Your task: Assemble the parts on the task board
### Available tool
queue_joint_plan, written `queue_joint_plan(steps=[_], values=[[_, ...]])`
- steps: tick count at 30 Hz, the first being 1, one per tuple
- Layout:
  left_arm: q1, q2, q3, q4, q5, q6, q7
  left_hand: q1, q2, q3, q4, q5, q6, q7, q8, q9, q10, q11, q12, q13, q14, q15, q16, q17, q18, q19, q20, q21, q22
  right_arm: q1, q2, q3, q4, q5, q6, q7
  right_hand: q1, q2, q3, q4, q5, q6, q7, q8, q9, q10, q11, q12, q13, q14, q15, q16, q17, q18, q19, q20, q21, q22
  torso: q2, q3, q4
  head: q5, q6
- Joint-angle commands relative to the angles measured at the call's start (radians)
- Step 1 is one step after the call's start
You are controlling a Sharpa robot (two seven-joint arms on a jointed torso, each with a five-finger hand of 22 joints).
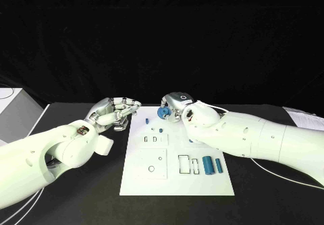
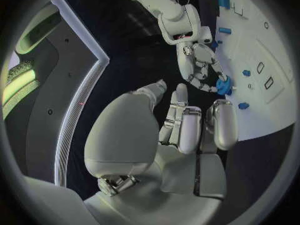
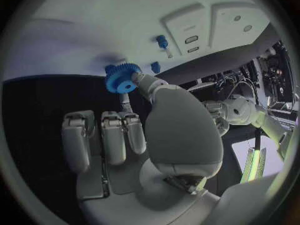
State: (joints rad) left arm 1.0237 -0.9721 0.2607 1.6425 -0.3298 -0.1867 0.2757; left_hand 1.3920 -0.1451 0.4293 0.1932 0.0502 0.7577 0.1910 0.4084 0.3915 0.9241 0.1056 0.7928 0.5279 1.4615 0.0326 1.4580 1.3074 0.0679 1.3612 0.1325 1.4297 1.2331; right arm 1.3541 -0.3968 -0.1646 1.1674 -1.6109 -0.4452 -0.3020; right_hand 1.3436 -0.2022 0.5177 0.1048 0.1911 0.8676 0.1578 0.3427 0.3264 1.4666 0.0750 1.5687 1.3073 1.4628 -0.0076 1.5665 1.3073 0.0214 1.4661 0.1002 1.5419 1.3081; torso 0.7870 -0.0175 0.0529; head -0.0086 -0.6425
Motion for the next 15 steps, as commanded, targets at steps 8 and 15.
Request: queue_joint_plan(steps=[8, 15], values=[[0.0, 0.001, 0.001, 0.005, 0.0, 0.02, -0.002, -0.014, 0.002, 0.005, 0.0, -0.001, -0.004, -0.001, 0.004, 0.002, 0.0, 0.0, -0.004, -0.001, 0.001, 0.003, -0.007, 0.053, 0.003, -0.004, -0.001, -0.003, 0.0, -0.013, 0.025, -0.004, -0.012, -0.114, -0.013, -0.035, -0.012, -0.006, 0.004, -0.002, -0.005, 0.012, -0.009, -0.003, -0.001, 0.104, -0.005, 0.002, 0.263, 0.108, -0.007, 0.004, 0.263, -0.014, 0.085, -0.006, 0.007, 0.239, 0.0, 0.0009, -0.0013, 0.002, -0.003], [0.0, -0.001, 0.001, 0.006, 0.0, 0.021, -0.005, -0.014, 0.002, 0.005, 0.0, -0.001, -0.004, -0.001, 0.004, 0.002, 0.0, 0.0, -0.004, -0.001, 0.001, 0.003, -0.007, 0.053, 0.003, -0.004, -0.001, -0.003, 0.0, -0.017, 0.031, -0.006, -0.019, -0.121, -0.005, -0.038, -0.013, -0.006, 0.004, -0.002, -0.005, 0.012, -0.009, -0.003, -0.001, 0.104, -0.005, 0.002, 0.263, 0.108, -0.007, 0.004, 0.263, -0.014, 0.086, -0.006, 0.007, 0.24, -0.001, 0.0005, -0.001, 0.005, -0.005]])
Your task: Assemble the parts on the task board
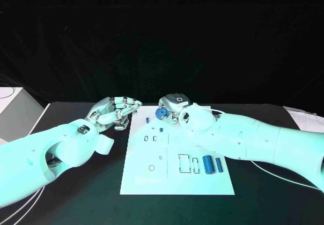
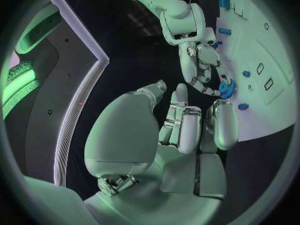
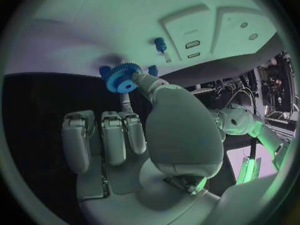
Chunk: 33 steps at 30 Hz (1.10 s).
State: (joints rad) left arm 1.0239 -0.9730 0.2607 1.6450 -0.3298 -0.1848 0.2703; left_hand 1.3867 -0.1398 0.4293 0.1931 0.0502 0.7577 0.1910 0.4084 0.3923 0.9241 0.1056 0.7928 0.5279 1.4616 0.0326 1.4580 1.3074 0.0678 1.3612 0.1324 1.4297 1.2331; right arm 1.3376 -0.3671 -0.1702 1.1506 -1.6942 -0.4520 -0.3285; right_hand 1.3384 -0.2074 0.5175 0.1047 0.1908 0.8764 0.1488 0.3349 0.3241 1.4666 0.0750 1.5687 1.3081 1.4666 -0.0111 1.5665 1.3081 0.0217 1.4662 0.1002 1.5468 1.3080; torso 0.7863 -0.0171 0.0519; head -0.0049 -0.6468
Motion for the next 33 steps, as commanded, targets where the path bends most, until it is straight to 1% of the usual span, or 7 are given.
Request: queue_joint_plan(steps=[1, 8, 11, 17, 23, 28, 33], values=[[0.0, 0.0, 0.001, 0.003, 0.0, 0.02, 0.001, -0.009, -0.004, 0.005, 0.0, -0.001, -0.004, -0.001, 0.004, 0.001, 0.0, 0.0, -0.004, -0.002, 0.001, 0.003, -0.007, 0.053, 0.003, -0.004, -0.001, -0.003, 0.0, -0.001, 0.002, -0.001, -0.003, -0.038, 0.003, -0.012, -0.007, -0.001, 0.005, -0.002, -0.004, 0.003, 0.0, 0.005, 0.002, 0.104, -0.005, 0.002, 0.263, 0.104, -0.004, 0.004, 0.263, -0.014, 0.085, -0.006, 0.003, 0.24, 0.0, -0.0001, 0.0, 0.002, -0.001], [0.0, 0.0, 0.001, 0.004, 0.0, 0.02, 0.0, -0.009, -0.004, 0.005, 0.0, -0.001, -0.004, -0.001, 0.004, 0.001, 0.0, 0.0, -0.004, -0.002, 0.001, 0.003, -0.007, 0.053, 0.003, -0.004, -0.001, -0.003, 0.0, -0.005, 0.01, -0.003, -0.019, -0.039, 0.012, -0.013, -0.008, -0.002, 0.005, -0.002, -0.004, 0.003, 0.0, 0.004, 0.001, 0.104, -0.005, 0.002, 0.263, 0.104, -0.004, 0.004, 0.263, -0.015, 0.086, -0.006, 0.003, 0.24, 0.0, 0.0005, 0.0009, 0.004, -0.001], [0.0, 0.0, 0.001, 0.004, 0.0, 0.02, 0.0, -0.009, -0.004, 0.005, 0.0, -0.001, -0.004, -0.001, 0.004, 0.001, 0.0, 0.0, -0.004, -0.002, 0.001, 0.003, -0.007, 0.053, 0.003, -0.004, -0.001, -0.003, 0.0, -0.009, 0.015, -0.003, -0.028, -0.039, 0.014, -0.012, -0.008, -0.002, 0.005, -0.002, -0.004, 0.003, 0.0, 0.004, 0.001, 0.104, -0.005, 0.002, 0.263, 0.104, -0.004, 0.004, 0.263, -0.015, 0.086, -0.006, 0.003, 0.24, 0.001, 0.0009, -0.0008, 0.004, -0.001], [0.0, 0.004, 0.001, 0.001, 0.0, 0.022, 0.0, -0.009, -0.004, 0.005, 0.0, -0.001, -0.004, -0.001, 0.004, 0.001, 0.0, 0.0, -0.004, -0.002, 0.001, 0.003, -0.007, 0.053, 0.003, -0.004, -0.001, -0.003, 0.0, -0.017, 0.021, -0.004, -0.04, -0.04, 0.018, -0.01, -0.008, -0.002, 0.005, -0.002, -0.004, 0.003, 0.0, 0.004, 0.001, 0.104, -0.005, 0.002, 0.263, 0.104, -0.004, 0.004, 0.263, -0.015, 0.086, -0.006, 0.003, 0.24, 0.001, 0.0002, -0.0007, 0.005, -0.003], [0.0, 0.008, 0.001, -0.003, 0.0, 0.022, 0.0, -0.011, -0.003, 0.006, 0.002, -0.001, -0.003, 0.0, 0.005, 0.001, 0.002, 0.0, -0.003, -0.003, 0.001, 0.003, -0.007, 0.053, 0.003, -0.003, 0.0, -0.003, 0.001, -0.021, 0.025, -0.005, -0.05, -0.04, 0.02, -0.009, -0.009, -0.003, 0.006, -0.003, -0.005, 0.004, 0.0, 0.003, 0.001, 0.104, -0.005, 0.002, 0.263, 0.104, -0.004, 0.004, 0.263, -0.014, 0.085, -0.006, 0.002, 0.239, 0.0, -0.0009, 0.0006, 0.003, -0.006], [0.0, 0.011, 0.001, -0.007, 0.0, 0.021, 0.001, -0.011, -0.003, 0.006, 0.002, -0.001, -0.003, 0.0, 0.005, 0.001, 0.002, 0.0, -0.003, -0.003, 0.001, 0.003, -0.007, 0.053, 0.003, -0.003, 0.0, -0.003, 0.001, -0.027, 0.03, -0.006, -0.058, -0.04, 0.021, -0.008, -0.01, -0.003, 0.006, -0.003, -0.005, 0.004, 0.0, 0.002, 0.001, 0.104, -0.005, 0.002, 0.263, 0.104, -0.004, 0.004, 0.263, -0.014, 0.085, -0.006, 0.002, 0.239, 0.0, 0.0, 0.0008, 0.003, -0.006], [0.0, 0.011, 0.001, -0.009, 0.0, 0.021, 0.001, -0.01, -0.003, 0.006, 0.001, -0.001, -0.004, -0.001, 0.005, 0.002, 0.002, 0.0, -0.003, -0.004, 0.001, 0.003, -0.007, 0.054, 0.003, -0.004, 0.0, -0.003, 0.0, -0.029, 0.031, -0.006, -0.063, -0.04, 0.025, -0.008, -0.01, -0.004, 0.006, -0.003, -0.005, 0.004, 0.0, 0.002, 0.001, 0.104, -0.005, 0.002, 0.263, 0.104, -0.004, 0.004, 0.263, -0.014, 0.085, -0.006, 0.002, 0.24, 0.0, -0.0003, 0.0007, 0.004, -0.008]])
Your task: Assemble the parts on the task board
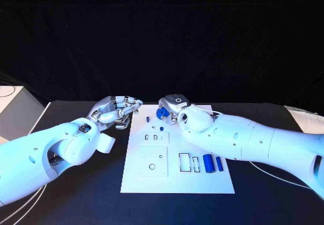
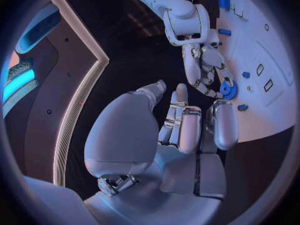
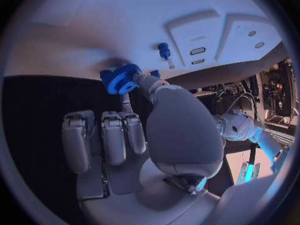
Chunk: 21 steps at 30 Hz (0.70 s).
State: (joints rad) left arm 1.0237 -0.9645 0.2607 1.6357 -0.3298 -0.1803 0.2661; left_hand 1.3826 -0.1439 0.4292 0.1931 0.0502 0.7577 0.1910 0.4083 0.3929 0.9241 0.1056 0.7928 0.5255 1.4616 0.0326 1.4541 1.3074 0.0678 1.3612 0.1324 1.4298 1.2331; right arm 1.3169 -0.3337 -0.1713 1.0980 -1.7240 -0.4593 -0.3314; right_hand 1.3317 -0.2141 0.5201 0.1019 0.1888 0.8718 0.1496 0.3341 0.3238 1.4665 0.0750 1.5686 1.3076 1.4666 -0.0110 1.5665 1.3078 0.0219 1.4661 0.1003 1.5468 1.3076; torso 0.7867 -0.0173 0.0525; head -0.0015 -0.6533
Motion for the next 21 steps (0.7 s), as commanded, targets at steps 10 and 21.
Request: queue_joint_plan(steps=[10, 21], values=[[0.0, 0.003, 0.001, 0.001, 0.0, 0.017, 0.005, -0.006, 0.001, 0.006, 0.001, -0.001, -0.004, -0.001, 0.005, 0.001, 0.002, 0.0, -0.003, -0.001, 0.001, 0.003, -0.003, 0.054, 0.003, -0.004, 0.0, -0.003, 0.0, -0.011, 0.0, -0.006, -0.027, -0.008, 0.052, -0.006, -0.01, -0.002, 0.004, 0.0, -0.004, 0.005, -0.001, -0.004, -0.001, 0.104, -0.005, 0.002, 0.263, 0.104, -0.005, 0.004, 0.263, -0.013, 0.082, -0.006, -0.001, 0.236, -0.001, 0.0004, -0.0009, 0.003, -0.002], [0.0, 0.003, 0.001, -0.001, 0.0, 0.017, 0.004, -0.006, 0.001, 0.006, 0.001, -0.001, -0.004, -0.001, 0.005, 0.001, 0.002, 0.0, -0.003, -0.001, 0.001, 0.003, -0.003, 0.054, 0.003, -0.004, 0.0, -0.003, 0.0, -0.014, -0.008, -0.006, -0.02, -0.008, 0.037, -0.007, -0.013, -0.003, 0.005, 0.0, -0.005, 0.004, -0.001, -0.007, -0.002, 0.104, -0.005, 0.002, 0.263, 0.104, -0.005, 0.004, 0.263, -0.013, 0.082, -0.007, -0.001, 0.237, -0.001, 0.0012, -0.002, 0.004, -0.003]])
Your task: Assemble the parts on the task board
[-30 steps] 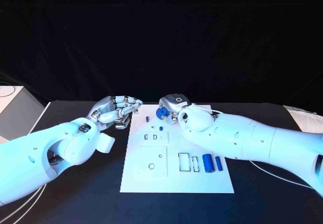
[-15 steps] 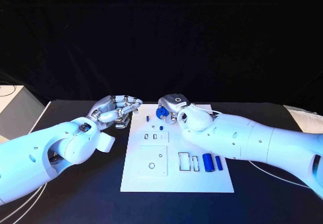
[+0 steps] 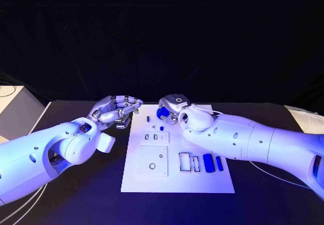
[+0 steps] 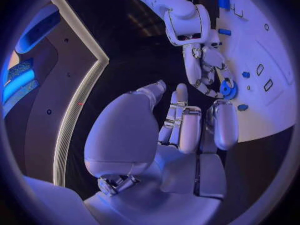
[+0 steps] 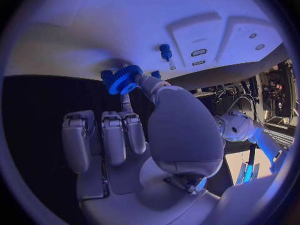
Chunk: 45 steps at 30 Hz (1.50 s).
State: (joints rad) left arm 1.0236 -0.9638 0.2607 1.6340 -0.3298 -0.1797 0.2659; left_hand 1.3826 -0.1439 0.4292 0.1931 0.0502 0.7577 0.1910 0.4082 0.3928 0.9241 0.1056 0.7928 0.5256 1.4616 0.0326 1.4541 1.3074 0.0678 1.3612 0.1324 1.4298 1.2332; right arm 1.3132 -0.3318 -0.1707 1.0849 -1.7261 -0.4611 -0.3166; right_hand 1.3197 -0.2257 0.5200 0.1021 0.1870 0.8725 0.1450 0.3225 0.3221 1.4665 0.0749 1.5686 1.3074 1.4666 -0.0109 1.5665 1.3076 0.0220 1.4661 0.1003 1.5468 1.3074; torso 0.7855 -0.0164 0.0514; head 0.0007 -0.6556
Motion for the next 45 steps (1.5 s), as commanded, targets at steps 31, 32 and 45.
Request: queue_joint_plan(steps=[31, 32, 45], values=[[-0.001, 0.003, 0.001, -0.004, 0.0, 0.025, 0.0, -0.006, 0.001, 0.006, 0.001, -0.001, -0.004, -0.001, 0.005, 0.001, 0.002, 0.0, -0.003, -0.001, 0.001, 0.003, -0.003, 0.054, 0.003, -0.004, 0.0, -0.003, 0.0, -0.017, -0.024, -0.006, 0.018, 0.0, -0.039, -0.007, -0.004, 0.009, 0.007, -0.001, -0.004, 0.008, 0.003, 0.004, 0.0, 0.104, -0.005, 0.002, 0.263, 0.104, -0.006, 0.004, 0.263, -0.015, 0.085, -0.007, 0.002, 0.24, 0.001, 0.0002, 0.0001, 0.002, 0.001], [-0.001, 0.004, 0.001, -0.004, 0.0, 0.025, 0.0, -0.007, 0.0, 0.008, 0.001, -0.001, -0.005, -0.001, 0.006, 0.001, 0.002, 0.0, -0.004, -0.004, 0.001, 0.003, -0.004, 0.053, 0.004, -0.005, 0.0, -0.003, -0.001, -0.017, -0.025, -0.006, 0.019, 0.001, -0.039, -0.006, -0.004, 0.009, 0.007, -0.001, -0.004, 0.008, 0.003, 0.004, 0.0, 0.104, -0.005, 0.002, 0.263, 0.104, -0.006, 0.004, 0.263, -0.015, 0.085, -0.007, 0.002, 0.24, 0.001, 0.0003, 0.0001, 0.002, 0.001], [-0.001, 0.003, 0.001, -0.006, 0.0, 0.025, -0.001, -0.007, 0.0, 0.008, 0.001, -0.001, -0.005, -0.001, 0.006, 0.001, 0.002, 0.0, -0.004, -0.004, 0.001, 0.003, -0.004, 0.053, 0.004, -0.005, 0.0, -0.003, -0.001, -0.019, -0.033, -0.006, 0.03, 0.003, -0.034, -0.007, -0.005, 0.008, 0.007, -0.001, -0.004, 0.008, 0.003, 0.003, -0.001, 0.104, -0.005, 0.002, 0.263, 0.104, -0.006, 0.004, 0.263, -0.015, 0.086, -0.007, 0.003, 0.241, 0.0, -0.0002, -0.0009, 0.002, 0.001]])
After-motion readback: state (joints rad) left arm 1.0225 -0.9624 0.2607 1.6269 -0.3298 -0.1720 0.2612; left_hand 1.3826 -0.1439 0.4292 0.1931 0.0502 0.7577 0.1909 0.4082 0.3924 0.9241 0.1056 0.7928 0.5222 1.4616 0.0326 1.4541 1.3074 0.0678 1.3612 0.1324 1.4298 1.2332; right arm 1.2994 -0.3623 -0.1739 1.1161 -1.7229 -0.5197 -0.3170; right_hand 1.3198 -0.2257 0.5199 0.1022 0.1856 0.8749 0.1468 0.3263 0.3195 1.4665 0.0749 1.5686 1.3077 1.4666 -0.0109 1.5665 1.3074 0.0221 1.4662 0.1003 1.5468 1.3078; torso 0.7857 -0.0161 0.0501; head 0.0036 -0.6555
